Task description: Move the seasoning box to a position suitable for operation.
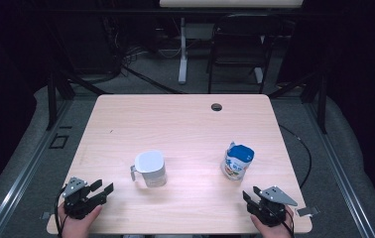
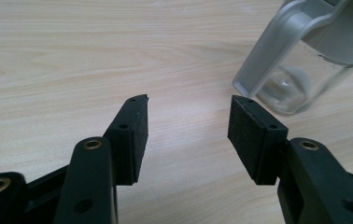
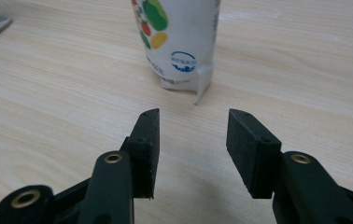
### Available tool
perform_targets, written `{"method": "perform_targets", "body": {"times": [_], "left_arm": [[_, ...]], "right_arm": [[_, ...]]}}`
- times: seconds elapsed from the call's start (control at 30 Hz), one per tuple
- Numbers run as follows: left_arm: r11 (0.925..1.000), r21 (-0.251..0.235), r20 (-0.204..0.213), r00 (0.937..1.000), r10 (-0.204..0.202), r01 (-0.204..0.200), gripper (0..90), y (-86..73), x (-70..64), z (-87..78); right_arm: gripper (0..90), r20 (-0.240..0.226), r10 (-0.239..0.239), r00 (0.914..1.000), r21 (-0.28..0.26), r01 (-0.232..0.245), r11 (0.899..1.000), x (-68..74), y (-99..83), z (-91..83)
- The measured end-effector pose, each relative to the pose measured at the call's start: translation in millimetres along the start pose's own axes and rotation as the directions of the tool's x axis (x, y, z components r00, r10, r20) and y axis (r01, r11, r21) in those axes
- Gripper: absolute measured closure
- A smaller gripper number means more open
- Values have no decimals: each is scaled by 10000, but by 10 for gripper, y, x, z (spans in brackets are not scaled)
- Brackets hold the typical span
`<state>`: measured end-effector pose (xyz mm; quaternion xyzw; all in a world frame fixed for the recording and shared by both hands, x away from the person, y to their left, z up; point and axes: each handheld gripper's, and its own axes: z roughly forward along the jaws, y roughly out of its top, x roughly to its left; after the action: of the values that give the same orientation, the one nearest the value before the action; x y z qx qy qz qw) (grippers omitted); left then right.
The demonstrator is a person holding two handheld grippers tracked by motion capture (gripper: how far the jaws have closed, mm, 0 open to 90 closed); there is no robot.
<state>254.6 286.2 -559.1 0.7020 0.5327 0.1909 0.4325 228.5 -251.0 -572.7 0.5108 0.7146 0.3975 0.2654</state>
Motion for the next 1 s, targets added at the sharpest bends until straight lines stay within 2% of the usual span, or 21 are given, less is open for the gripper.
{"method": "perform_targets", "body": {"times": [0.17, 0.2, 0.43, 0.47, 0.5, 0.6, 0.63, 0.67, 0.73, 1.0], "left_arm": [[10000, 6, -37, 10000, 60, -60, 498, 15, -39, -12], [9997, 86, -88, 9997, 243, -242, 498, 25, -66, -14], [9994, 98, 14, 9994, 345, -345, 462, 42, -157, 37], [9992, 174, 98, 9993, 353, -354, 462, 61, -184, 61], [9992, 174, 98, 9993, 353, -354, 462, 61, -184, 61], [9977, 426, 235, 9984, 513, -522, 453, 132, -268, 145], [9977, 426, 235, 9984, 513, -522, 454, 132, -268, 145], [9964, 424, 257, 9970, 725, -735, 456, 169, -311, 194], [9949, 490, 264, 9959, 871, -883, 456, 204, -340, 227], [9900, 680, 329, 9921, 1212, -1232, 482, 338, -475, 465]], "right_arm": [[550, 35, -323, 9995, -70, 324, 9995, 59, 22, -35], [540, -106, -296, 9995, -146, 294, 9995, 59, 24, -36], [510, 5, -48, 10000, -304, 48, 9995, 41, 32, -8], [559, -63, 11, 10000, -278, -12, 9996, 33, 30, -10], [559, -63, 11, 10000, -278, -12, 9996, 33, 30, -10], [578, -456, 75, 9989, -31, -76, 10000, 35, 21, 5], [578, -456, 75, 9989, -31, -76, 10000, 35, 21, 5], [584, -450, 51, 9990, -103, -55, 9999, 38, 20, 0], [587, -433, 22, 9991, -104, -27, 9999, 40, 24, -1], [579, -403, -52, 9992, -326, 39, 9995, 86, 41, -19]]}}
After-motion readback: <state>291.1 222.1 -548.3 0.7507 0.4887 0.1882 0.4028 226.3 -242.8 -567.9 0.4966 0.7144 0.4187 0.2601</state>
